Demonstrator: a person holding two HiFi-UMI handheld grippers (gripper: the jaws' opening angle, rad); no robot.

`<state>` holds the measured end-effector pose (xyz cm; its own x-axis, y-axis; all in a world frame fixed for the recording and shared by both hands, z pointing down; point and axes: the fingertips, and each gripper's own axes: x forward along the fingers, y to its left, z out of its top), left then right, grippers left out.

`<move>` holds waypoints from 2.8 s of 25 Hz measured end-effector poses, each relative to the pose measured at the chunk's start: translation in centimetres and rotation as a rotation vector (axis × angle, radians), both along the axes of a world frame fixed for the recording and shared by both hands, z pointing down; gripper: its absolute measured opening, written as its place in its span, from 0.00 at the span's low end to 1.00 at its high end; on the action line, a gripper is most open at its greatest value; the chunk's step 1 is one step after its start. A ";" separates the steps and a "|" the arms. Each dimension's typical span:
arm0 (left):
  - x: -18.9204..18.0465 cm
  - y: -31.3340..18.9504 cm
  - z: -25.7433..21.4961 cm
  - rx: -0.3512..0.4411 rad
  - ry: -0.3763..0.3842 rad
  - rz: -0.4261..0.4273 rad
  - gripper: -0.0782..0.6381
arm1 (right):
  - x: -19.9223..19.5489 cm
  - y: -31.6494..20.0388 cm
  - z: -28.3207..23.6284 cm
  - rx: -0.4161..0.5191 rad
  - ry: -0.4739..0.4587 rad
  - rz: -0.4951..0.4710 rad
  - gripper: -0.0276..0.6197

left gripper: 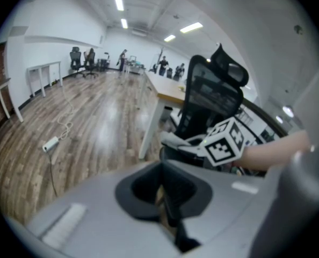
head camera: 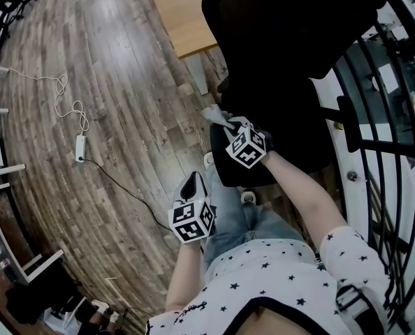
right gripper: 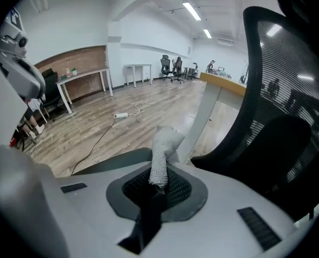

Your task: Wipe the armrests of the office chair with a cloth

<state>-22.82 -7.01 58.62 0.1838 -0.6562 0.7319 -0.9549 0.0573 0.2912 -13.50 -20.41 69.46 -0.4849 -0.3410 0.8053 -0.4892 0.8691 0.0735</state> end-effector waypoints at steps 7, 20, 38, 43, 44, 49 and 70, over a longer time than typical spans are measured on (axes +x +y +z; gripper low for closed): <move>0.1 0.6 0.2 -0.006 -0.008 -0.004 0.12 | -0.3 1.4 1.4 -0.047 0.025 -0.032 0.09; 0.5 1.6 -0.1 0.007 -0.008 -0.011 0.12 | -0.4 2.8 1.6 -0.089 0.050 -0.066 0.09; 1.1 4.4 -1.0 0.022 -0.006 -0.032 0.12 | 0.2 8.0 1.3 -0.114 0.065 -0.122 0.09; 1.4 5.2 -1.2 0.027 -0.007 -0.035 0.12 | 0.3 9.5 1.3 -0.119 0.068 -0.136 0.09; 1.4 5.3 -1.3 0.028 -0.007 -0.035 0.12 | 0.3 9.8 1.3 -0.120 0.068 -0.139 0.09; 1.9 6.2 -1.4 0.030 -0.010 -0.040 0.12 | 0.6 11.4 1.4 -0.131 0.069 -0.156 0.09; 3.0 9.7 -2.3 0.050 -0.015 -0.052 0.12 | 1.2 17.7 0.9 -0.149 0.066 -0.203 0.09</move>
